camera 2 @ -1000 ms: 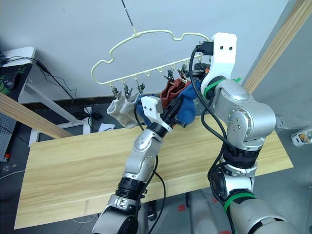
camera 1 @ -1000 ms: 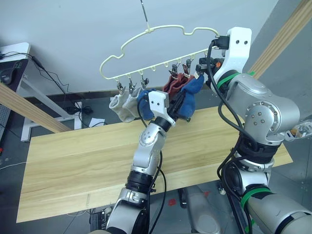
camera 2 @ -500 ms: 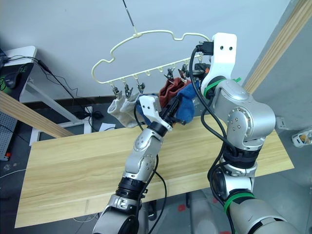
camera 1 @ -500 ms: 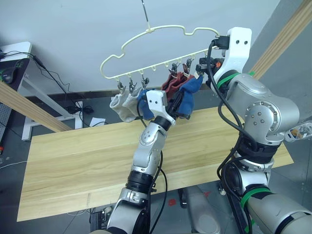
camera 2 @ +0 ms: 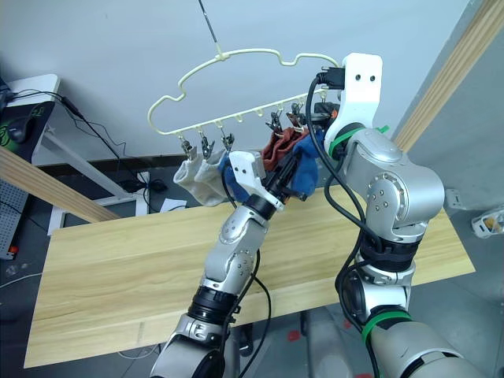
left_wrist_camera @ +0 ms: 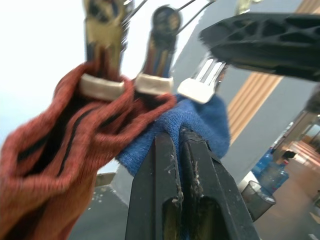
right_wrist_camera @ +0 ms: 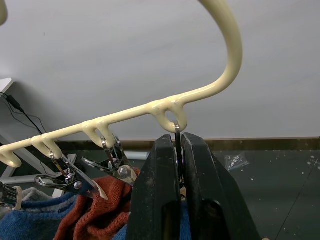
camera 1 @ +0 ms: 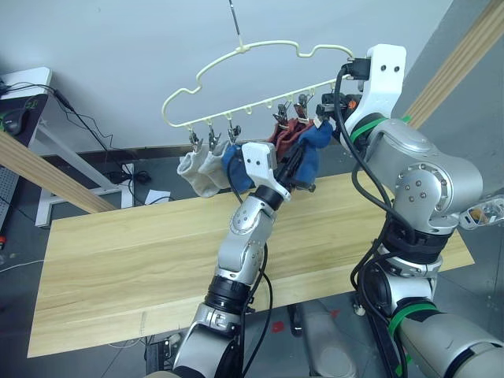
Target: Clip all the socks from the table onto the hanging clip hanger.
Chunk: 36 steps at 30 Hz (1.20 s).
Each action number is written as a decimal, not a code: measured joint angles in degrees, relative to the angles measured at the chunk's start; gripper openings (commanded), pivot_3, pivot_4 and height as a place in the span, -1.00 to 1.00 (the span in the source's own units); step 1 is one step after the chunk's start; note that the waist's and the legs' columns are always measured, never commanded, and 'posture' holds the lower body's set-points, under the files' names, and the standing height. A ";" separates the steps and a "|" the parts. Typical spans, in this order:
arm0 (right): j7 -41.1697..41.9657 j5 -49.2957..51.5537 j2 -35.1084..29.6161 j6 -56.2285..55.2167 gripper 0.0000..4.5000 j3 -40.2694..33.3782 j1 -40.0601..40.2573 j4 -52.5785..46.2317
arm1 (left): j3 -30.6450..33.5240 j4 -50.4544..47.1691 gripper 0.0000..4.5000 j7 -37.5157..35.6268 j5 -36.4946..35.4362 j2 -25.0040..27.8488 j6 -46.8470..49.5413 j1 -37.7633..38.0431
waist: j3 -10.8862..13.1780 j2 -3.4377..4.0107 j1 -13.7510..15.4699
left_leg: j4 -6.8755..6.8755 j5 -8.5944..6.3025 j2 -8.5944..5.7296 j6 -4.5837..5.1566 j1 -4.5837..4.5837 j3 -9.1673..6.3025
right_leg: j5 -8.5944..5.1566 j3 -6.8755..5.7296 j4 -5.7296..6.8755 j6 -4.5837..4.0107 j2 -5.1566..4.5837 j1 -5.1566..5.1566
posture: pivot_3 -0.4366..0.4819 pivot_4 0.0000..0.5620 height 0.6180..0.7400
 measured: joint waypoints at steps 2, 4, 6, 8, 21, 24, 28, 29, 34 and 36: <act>0.00 0.00 0.00 0.00 -1.00 0.01 0.00 0.00 | -0.31 0.01 -0.99 0.18 -0.02 0.00 -0.01 0.00 | -0.01 0.00 0.00 | 0.01 0.00 0.00 0.00 0.00 0.01 | 0.00 0.00 0.00 0.00 0.00 0.00 | -0.64 0.15 1.00; 0.00 0.00 -0.01 0.00 -1.00 0.02 0.01 0.00 | -0.33 0.02 -0.99 0.36 -0.03 -0.01 -0.06 0.00 | -0.01 -0.01 0.00 | 0.01 0.00 0.00 0.00 0.00 0.00 | 0.00 0.00 0.01 0.00 0.00 0.00 | -0.64 0.15 1.00; 0.00 -0.01 -0.08 0.00 -1.00 0.12 0.02 0.00 | -0.33 0.03 -0.99 0.53 -0.05 -0.01 -0.11 -0.01 | -0.01 -0.01 0.00 | 0.01 0.00 0.00 0.00 0.00 0.00 | 0.00 0.00 0.01 0.00 0.00 0.00 | -0.64 0.15 1.00; 0.02 -0.05 -0.39 -0.06 -1.00 0.44 0.11 0.00 | -0.33 0.03 -0.99 0.64 -0.06 -0.01 -0.12 -0.01 | -0.01 -0.01 0.00 | 0.01 0.00 0.00 0.00 0.00 0.00 | 0.00 0.00 0.00 0.00 0.00 0.00 | -0.64 0.15 1.00; 0.26 -0.14 -2.81 -1.66 -0.59 3.41 1.30 0.01 | -0.36 0.02 -1.00 1.15 -0.18 -0.01 -0.32 -0.04 | -0.01 -0.01 0.01 | 0.04 0.00 0.00 0.00 0.00 0.01 | 0.02 0.01 0.03 0.00 0.00 0.00 | -0.63 0.15 1.00; 0.13 -0.16 -2.80 -1.68 -0.07 3.24 1.58 0.12 | -0.36 0.03 -1.00 1.17 -0.20 -0.01 -0.43 -0.06 | -0.01 -0.01 -0.07 | 0.03 0.00 0.00 0.00 0.00 0.01 | 0.05 0.01 0.04 -0.06 0.00 0.00 | -0.63 0.15 1.00; 0.05 -0.15 -2.80 -1.70 0.57 3.20 1.58 0.25 | -0.36 0.08 -1.00 1.18 -0.21 -0.01 -0.73 -0.09 | -0.01 -0.01 -0.10 | 0.03 0.00 0.00 0.00 0.00 0.01 | 0.13 0.01 0.04 -0.19 0.01 -0.01 | -0.63 0.15 1.00; 0.04 -0.15 -2.79 -1.76 0.70 3.19 1.57 0.40 | -0.36 0.16 -1.00 1.18 -0.20 0.00 -0.99 -0.10 | -0.01 -0.01 -0.10 | 0.03 0.00 0.00 0.00 0.00 0.01 | 0.13 0.02 0.05 -0.19 0.01 -0.01 | -0.63 0.15 1.00; -0.05 -0.16 -2.79 -2.27 0.70 3.02 1.52 0.79 | -0.36 0.33 -1.00 1.18 -0.17 0.01 -1.29 -0.15 | -0.01 -0.01 -0.09 | 0.03 0.00 0.00 0.00 0.00 0.01 | 0.13 0.01 0.05 -0.19 0.01 -0.01 | -0.62 0.15 1.00; 0.00 -0.16 -2.90 -2.49 0.70 2.90 1.49 0.79 | -0.38 0.39 -1.00 1.11 -0.03 0.04 -1.29 -0.18 | -0.01 -0.01 -0.09 | 0.03 0.00 0.00 0.00 0.00 0.01 | 0.14 0.01 0.05 -0.20 0.01 -0.01 | -0.62 0.15 1.00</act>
